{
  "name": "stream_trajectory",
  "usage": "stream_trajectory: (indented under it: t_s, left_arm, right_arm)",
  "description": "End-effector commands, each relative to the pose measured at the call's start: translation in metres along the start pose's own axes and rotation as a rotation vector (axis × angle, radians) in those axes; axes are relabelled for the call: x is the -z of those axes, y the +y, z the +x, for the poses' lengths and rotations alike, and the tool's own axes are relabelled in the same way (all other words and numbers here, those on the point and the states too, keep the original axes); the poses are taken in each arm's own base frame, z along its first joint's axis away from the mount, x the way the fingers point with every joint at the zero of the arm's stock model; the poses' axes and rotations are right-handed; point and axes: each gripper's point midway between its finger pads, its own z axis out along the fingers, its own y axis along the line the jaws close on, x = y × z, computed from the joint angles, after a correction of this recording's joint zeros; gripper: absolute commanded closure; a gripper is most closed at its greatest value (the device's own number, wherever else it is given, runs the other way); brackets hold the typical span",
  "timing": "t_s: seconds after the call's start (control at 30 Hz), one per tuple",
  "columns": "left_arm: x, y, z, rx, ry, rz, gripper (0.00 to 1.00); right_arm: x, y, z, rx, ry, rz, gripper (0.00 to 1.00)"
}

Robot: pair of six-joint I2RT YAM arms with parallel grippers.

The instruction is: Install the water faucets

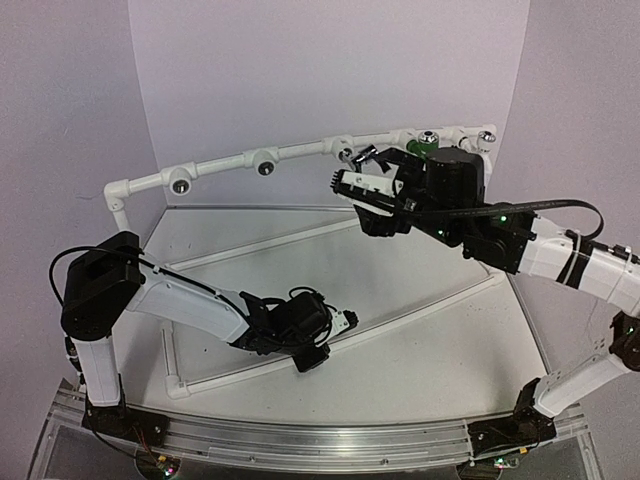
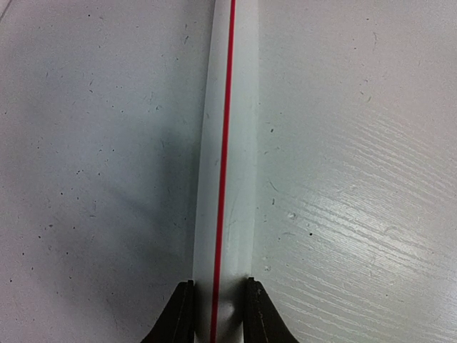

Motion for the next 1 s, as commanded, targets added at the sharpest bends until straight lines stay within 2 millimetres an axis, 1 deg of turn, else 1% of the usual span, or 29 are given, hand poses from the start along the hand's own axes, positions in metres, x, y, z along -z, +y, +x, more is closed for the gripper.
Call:
stream_trajectory:
  t_s: [0.0, 0.1, 0.2, 0.33, 0.37, 0.43, 0.53, 0.57, 0.7, 0.77, 0.83, 0.9, 0.93, 0.97]
  left_arm:
    - [-0.013, -0.043, 0.074, -0.029, 0.245, 0.158, 1.0]
    - [-0.013, -0.043, 0.073, -0.031, 0.245, 0.159, 1.0]
    - [-0.013, -0.043, 0.074, -0.031, 0.247, 0.159, 1.0]
    - [-0.013, -0.043, 0.074, -0.031, 0.247, 0.159, 1.0]
    - [-0.013, -0.043, 0.074, -0.032, 0.248, 0.159, 1.0]
    - [-0.013, -0.043, 0.073, -0.032, 0.247, 0.159, 1.0]
    - [-0.013, -0.043, 0.074, -0.032, 0.249, 0.157, 1.0]
    - [-0.013, -0.043, 0.074, -0.032, 0.25, 0.158, 1.0]
    - [-0.013, -0.043, 0.074, -0.032, 0.249, 0.159, 1.0]
    - [-0.013, -0.043, 0.074, -0.032, 0.25, 0.159, 1.0]
    - [-0.013, -0.043, 0.074, -0.031, 0.251, 0.16, 1.0]
    - [-0.013, -0.043, 0.075, -0.032, 0.254, 0.161, 1.0]
    - [-0.013, -0.043, 0.075, -0.033, 0.254, 0.162, 1.0]
    - [-0.013, -0.044, 0.075, -0.033, 0.252, 0.163, 1.0]
  right_arm:
    - [-0.001, -0.062, -0.012, 0.125, 0.036, 0.241, 0.07]
    - [-0.009, -0.067, -0.012, 0.209, 0.074, 0.321, 0.07]
    - [-0.02, -0.065, -0.012, 0.296, 0.113, 0.346, 0.09]
    - [-0.03, -0.067, -0.013, 0.346, 0.148, 0.368, 0.14]
    - [-0.032, -0.07, -0.014, 0.342, 0.155, 0.377, 0.17]
    - [-0.035, -0.076, -0.015, 0.329, 0.177, 0.394, 0.23]
    - [-0.04, -0.081, -0.008, 0.318, 0.244, 0.407, 0.35]
    - [-0.042, -0.079, -0.005, 0.316, 0.265, 0.404, 0.4]
    - [-0.047, -0.071, 0.006, 0.258, 0.329, 0.4, 0.64]
    - [-0.05, -0.064, 0.013, 0.216, 0.359, 0.39, 0.72]
    - [-0.052, -0.057, 0.019, 0.151, 0.378, 0.38, 0.83]
    - [-0.052, -0.054, 0.022, 0.042, 0.38, 0.385, 0.94]
    - [-0.052, -0.055, 0.022, -0.025, 0.373, 0.387, 0.98]
    - [-0.052, -0.053, 0.023, -0.096, 0.365, 0.382, 0.99]
